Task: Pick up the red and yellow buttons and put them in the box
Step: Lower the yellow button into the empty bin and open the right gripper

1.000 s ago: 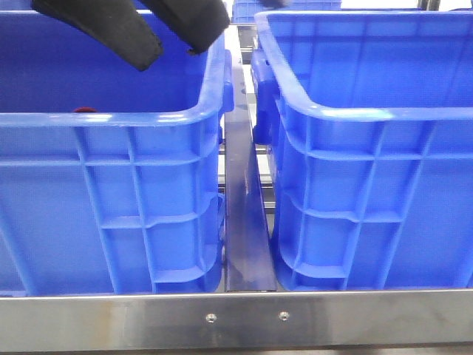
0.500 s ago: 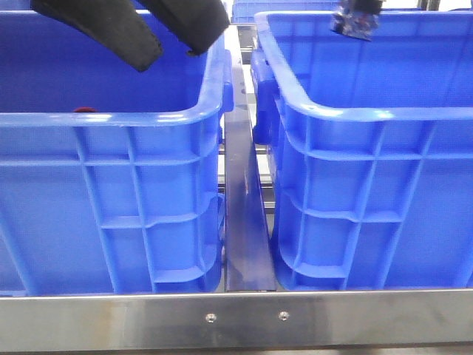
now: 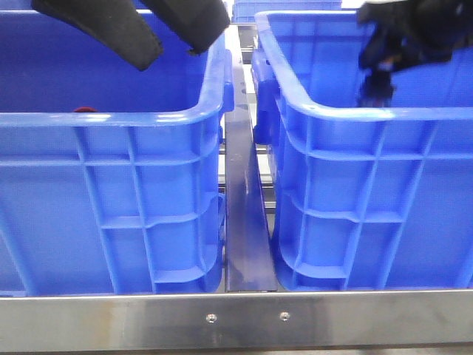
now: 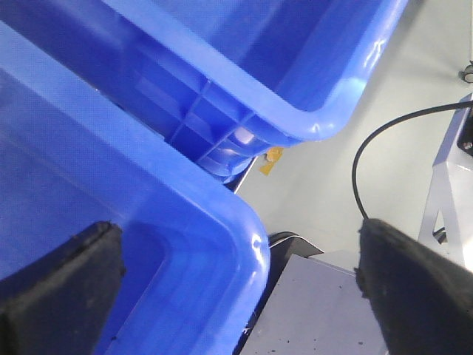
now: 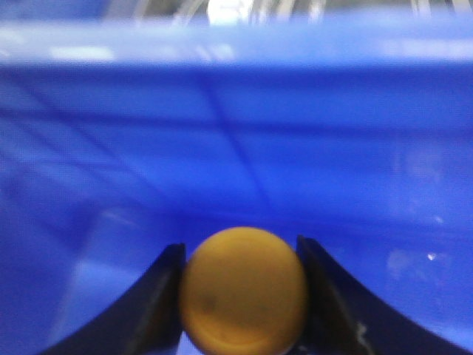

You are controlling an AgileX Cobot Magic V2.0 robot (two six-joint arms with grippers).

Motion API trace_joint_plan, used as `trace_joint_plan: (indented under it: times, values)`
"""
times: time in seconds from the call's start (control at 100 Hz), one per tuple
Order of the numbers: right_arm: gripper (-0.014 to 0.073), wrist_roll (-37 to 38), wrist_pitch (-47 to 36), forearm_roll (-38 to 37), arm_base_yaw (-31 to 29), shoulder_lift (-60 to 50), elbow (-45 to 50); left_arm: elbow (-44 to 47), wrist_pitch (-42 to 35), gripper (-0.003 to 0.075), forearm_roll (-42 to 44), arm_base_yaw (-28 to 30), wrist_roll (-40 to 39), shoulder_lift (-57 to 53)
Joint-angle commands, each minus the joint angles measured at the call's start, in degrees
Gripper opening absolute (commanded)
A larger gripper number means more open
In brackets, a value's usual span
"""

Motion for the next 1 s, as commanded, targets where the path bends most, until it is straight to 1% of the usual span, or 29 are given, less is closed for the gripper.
trace_joint_plan:
  times: [0.0,0.13,0.44,0.51,0.56,0.61,0.66,0.71,0.76,0.99]
  values:
    - [0.0157,-0.62,-5.10,1.32,-0.23,-0.78,-1.99,-1.70,-2.43,0.0607,-2.01,-0.41,0.16,-1.42]
    - [0.0157,-0.62,-9.45,1.32,-0.23,1.24,-1.99,-1.70,-2.43,0.0607,-2.01,-0.41,0.16,-1.42]
    - [0.0166,-0.62,-8.30,1.32,-0.23,1.93,-1.99,-1.70,-2.45,0.0607,-2.12,-0.41,0.16,-1.42]
    - [0.0218,-0.62,-8.05,1.32,-0.23,1.93,-1.99,-1.70,-2.45,0.0607,-2.12,-0.41,0.16,-1.42]
    - [0.0297,-0.57,-7.59,1.32,-0.23,1.88,-1.99,-1.70,-2.45,0.0607,-2.12,-0.41,0.16,-1.42]
    - [0.0413,-0.57,-7.05,1.32,-0.23,1.88,-1.99,-1.70,-2.45,0.0607,-2.12,-0.41,0.16,-1.42]
    - [0.0502,-0.57,-6.68,1.32,-0.23,1.88,-1.99,-1.70,-2.45,0.0607,-2.12,-0.41,0.16,-1.42]
    - [0.0559,-0.57,-6.22,1.32,-0.23,1.83,-1.99,-1.70,-2.45,0.0607,-2.12,-0.41,0.16,-1.42]
    - [0.0578,-0.57,-5.66,1.32,-0.23,1.78,-1.99,-1.70,-2.45,0.0607,-2.12,-0.41,0.16,-1.42]
    - [0.0578,-0.57,-4.19,1.26,-0.28,0.33,-1.99,-1.70,-2.35,0.0607,-2.12,-0.41,0.16,-1.42]
